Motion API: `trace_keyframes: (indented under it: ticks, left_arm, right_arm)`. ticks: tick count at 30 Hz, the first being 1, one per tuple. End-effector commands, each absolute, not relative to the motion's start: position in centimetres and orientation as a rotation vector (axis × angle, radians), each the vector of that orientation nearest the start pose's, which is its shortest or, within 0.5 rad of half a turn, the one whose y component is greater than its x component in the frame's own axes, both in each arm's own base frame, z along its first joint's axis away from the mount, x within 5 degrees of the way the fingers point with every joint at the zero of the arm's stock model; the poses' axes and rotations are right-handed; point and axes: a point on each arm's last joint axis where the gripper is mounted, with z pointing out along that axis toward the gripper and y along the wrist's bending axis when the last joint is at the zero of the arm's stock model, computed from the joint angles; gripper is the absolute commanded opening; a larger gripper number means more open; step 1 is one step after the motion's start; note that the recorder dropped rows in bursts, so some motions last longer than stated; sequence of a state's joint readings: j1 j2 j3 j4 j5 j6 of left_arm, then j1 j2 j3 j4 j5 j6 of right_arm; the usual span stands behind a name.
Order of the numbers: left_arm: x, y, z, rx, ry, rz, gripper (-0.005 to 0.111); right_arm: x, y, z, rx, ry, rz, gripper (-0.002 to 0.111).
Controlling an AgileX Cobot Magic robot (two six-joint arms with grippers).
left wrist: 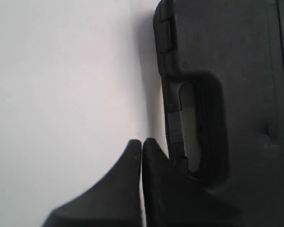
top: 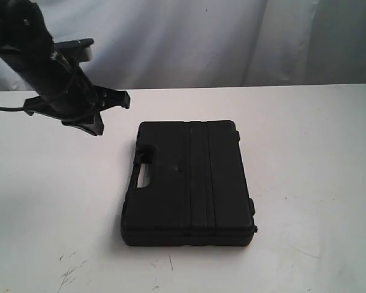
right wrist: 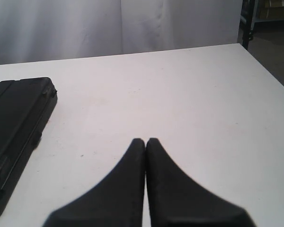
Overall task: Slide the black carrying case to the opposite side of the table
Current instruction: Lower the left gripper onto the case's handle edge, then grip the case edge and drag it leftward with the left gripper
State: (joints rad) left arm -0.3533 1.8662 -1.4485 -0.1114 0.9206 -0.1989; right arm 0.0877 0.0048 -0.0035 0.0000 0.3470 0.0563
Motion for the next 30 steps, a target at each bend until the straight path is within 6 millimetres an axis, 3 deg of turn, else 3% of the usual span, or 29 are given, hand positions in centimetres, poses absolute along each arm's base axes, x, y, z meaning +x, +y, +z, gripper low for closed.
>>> trace_keyframes:
  ticks: [1, 5, 9, 15, 27, 30]
  left_arm:
    - [37.5, -15.9, 21.6, 0.183, 2.871, -0.245, 0.011]
    - [38.4, -17.1, 19.7, 0.211, 2.889, -0.245, 0.033]
    - [39.1, -17.7, 18.3, 0.202, 2.886, -0.263, 0.047]
    - [39.9, -18.4, 15.7, 0.242, 2.942, -0.28, 0.046]
    - [40.1, -19.0, 12.9, 0.261, 3.002, -0.33, 0.046]
    - [40.1, -19.0, 12.5, 0.262, 3.01, -0.324, 0.038]
  right_arm:
    - [5.3, 0.4, 18.2, -0.035, 1.83, 0.095, 0.0]
    - [5.3, 0.4, 18.2, -0.035, 1.83, 0.095, 0.0]
    - [5.3, 0.4, 18.2, -0.035, 1.83, 0.095, 0.0]
    - [5.3, 0.4, 18.2, -0.035, 1.83, 0.095, 0.0]
    - [5.3, 0.4, 18.2, -0.035, 1.83, 0.095, 0.0]
    - [5.3, 0.4, 18.2, -0.035, 1.83, 0.095, 0.0]
